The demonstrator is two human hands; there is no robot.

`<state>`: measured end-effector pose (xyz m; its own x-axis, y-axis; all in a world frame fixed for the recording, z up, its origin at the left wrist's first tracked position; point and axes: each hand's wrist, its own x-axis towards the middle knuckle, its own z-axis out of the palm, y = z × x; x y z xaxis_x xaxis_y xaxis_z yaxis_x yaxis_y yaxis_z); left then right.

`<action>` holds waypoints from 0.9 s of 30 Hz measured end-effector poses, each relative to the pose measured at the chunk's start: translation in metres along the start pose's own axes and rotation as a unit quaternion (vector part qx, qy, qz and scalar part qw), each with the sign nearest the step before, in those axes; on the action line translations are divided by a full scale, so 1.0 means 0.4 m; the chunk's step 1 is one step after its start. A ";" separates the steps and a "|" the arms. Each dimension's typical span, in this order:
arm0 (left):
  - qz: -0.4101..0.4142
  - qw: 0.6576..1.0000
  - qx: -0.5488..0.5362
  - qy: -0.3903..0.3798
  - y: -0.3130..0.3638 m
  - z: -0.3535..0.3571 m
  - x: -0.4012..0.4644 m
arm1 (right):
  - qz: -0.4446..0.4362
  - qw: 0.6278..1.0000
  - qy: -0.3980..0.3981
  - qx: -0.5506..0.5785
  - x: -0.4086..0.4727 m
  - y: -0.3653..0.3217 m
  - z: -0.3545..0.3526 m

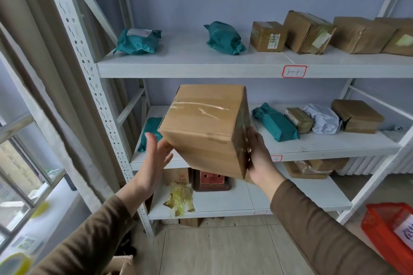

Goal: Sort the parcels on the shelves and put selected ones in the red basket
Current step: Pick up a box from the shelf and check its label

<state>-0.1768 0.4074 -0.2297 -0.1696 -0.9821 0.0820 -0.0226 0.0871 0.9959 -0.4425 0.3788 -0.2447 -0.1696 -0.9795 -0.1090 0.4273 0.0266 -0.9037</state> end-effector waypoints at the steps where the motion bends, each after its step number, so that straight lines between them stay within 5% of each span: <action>1: -0.026 0.999 -0.031 -0.016 0.005 -0.002 -0.007 | -0.032 0.999 0.009 -0.015 -0.005 -0.009 0.005; 8: -0.114 0.963 -0.246 -0.002 -0.045 -0.026 0.000 | -0.213 0.966 0.002 -0.148 -0.032 -0.041 0.041; 14: -0.106 0.941 -0.314 -0.062 -0.059 -0.037 -0.016 | -0.164 0.967 -0.052 -0.186 -0.010 -0.038 0.019; 22: 0.014 0.979 -0.121 -0.164 -0.040 -0.019 -0.040 | 0.038 0.996 -0.075 -0.010 0.010 -0.016 -0.001; 27: 0.063 0.980 0.018 -0.190 -0.025 -0.012 -0.043 | 0.047 0.997 -0.049 0.047 -0.007 -0.029 -0.025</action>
<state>-0.1687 0.4228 -0.2407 -0.5275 -0.8308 0.1774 -0.0116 0.2158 0.9764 -0.4560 0.3834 -0.2380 -0.0390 -0.9884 -0.1469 0.5201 0.1054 -0.8476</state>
